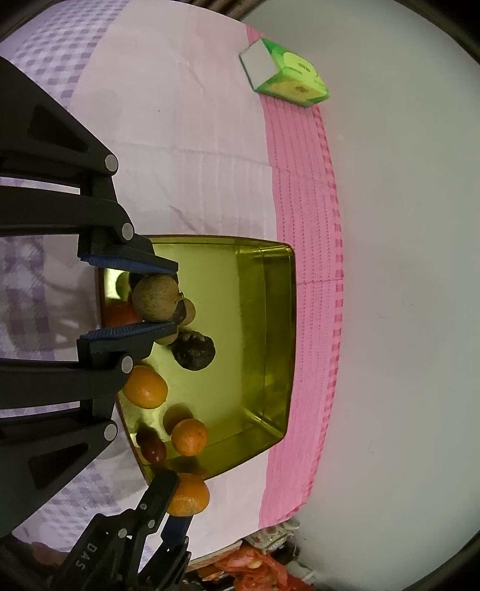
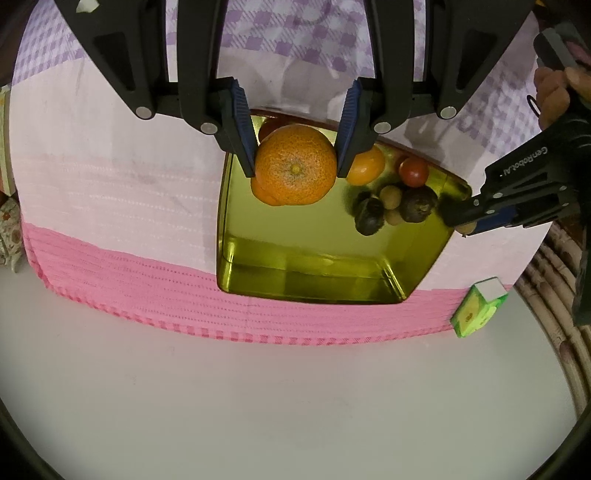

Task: Organize fruits
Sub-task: 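Carry the orange and round fruit over the toffee tin with both tools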

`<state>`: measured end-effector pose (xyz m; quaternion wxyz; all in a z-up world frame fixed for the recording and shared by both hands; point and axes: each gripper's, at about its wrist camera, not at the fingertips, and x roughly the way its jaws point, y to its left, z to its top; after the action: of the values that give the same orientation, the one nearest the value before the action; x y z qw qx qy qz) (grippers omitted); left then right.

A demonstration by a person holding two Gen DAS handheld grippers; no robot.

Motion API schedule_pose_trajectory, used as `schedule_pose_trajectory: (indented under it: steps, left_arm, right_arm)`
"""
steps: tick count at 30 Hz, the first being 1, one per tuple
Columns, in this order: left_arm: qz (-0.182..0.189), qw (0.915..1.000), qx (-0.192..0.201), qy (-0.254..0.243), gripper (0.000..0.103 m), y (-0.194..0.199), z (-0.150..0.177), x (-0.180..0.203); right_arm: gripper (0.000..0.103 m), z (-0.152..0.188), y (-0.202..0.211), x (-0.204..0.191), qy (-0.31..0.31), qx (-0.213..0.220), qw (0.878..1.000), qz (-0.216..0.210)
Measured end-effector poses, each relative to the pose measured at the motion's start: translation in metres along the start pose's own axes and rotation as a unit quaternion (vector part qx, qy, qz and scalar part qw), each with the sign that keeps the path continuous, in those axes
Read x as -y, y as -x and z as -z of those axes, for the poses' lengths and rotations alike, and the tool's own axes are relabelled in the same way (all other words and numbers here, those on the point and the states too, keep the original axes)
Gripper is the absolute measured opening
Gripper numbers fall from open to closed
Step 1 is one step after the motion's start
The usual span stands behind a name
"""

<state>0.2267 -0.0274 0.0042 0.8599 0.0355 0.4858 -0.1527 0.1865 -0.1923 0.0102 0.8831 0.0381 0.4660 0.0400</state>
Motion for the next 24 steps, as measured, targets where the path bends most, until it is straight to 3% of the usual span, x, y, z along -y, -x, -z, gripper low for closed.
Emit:
schedule_pose_trajectory:
  steps: [24]
  left_arm:
    - [-0.005,0.9997,-0.022,-0.013,0.026,-0.03,-0.004,0.007]
  right_arm:
    - [0.038,-0.007,-0.033,0.003,0.001,-0.024,1.0,-0.005]
